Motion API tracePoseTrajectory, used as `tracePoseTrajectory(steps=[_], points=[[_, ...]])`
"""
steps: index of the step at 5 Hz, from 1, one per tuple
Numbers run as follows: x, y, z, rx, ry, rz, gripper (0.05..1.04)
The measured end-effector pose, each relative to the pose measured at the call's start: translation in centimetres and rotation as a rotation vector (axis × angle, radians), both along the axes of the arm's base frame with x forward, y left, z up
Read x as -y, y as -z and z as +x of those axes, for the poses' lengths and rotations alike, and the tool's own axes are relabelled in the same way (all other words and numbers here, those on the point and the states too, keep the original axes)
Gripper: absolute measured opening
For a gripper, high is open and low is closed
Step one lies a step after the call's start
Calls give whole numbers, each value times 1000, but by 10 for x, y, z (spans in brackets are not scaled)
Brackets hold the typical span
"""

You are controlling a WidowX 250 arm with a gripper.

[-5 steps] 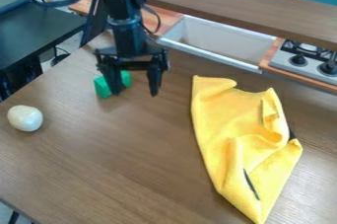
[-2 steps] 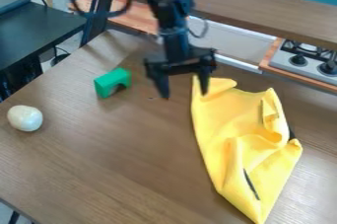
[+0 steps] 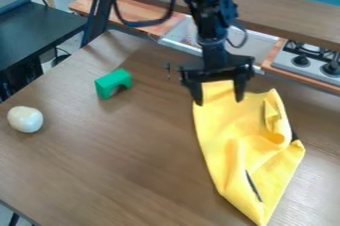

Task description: Unfold the cloth from top right to bottom left

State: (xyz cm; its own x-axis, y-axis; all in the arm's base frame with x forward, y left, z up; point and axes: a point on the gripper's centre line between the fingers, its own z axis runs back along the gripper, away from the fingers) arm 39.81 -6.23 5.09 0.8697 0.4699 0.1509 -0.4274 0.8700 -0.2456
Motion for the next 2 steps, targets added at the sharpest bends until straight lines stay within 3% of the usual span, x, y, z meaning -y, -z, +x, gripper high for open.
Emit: tracePoseTrajectory(steps=[2], points=[[38,6,23,23,-4,1,1001]])
